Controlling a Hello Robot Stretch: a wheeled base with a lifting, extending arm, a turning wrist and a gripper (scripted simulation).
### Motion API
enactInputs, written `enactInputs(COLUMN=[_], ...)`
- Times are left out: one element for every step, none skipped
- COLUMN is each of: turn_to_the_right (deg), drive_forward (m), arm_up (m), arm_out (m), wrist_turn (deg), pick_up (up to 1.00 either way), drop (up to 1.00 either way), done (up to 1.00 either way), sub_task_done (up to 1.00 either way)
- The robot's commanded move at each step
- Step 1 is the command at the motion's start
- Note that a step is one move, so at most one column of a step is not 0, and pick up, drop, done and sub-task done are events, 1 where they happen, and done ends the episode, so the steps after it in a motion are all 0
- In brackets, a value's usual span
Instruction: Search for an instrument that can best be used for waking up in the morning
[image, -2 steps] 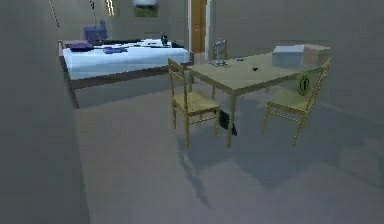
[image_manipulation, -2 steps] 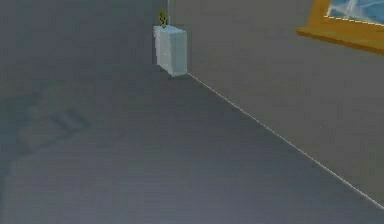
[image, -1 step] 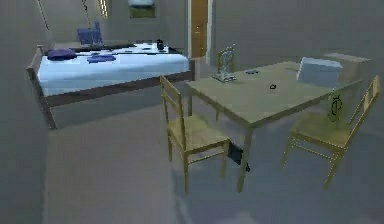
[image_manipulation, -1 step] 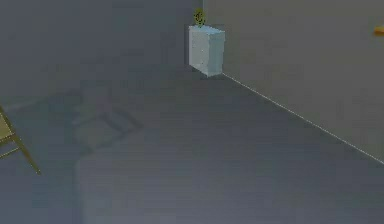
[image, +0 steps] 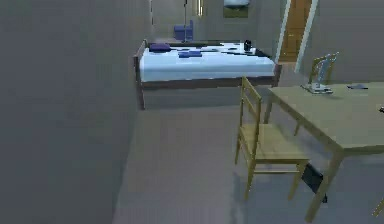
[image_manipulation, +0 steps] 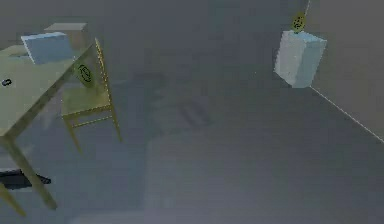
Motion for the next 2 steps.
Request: enactInputs(turn_to_the_right=[0.0,-3.0], drive_forward=[1.0,0.0], arm_up=[0.0,0.0], arm_out=[0.0,0.0], wrist_turn=[0.0,0.0], pick_up=[0.0,0.0], drop=[0.0,0.0], done=[0.0,0.0], sub_task_done=[0.0,0.0])
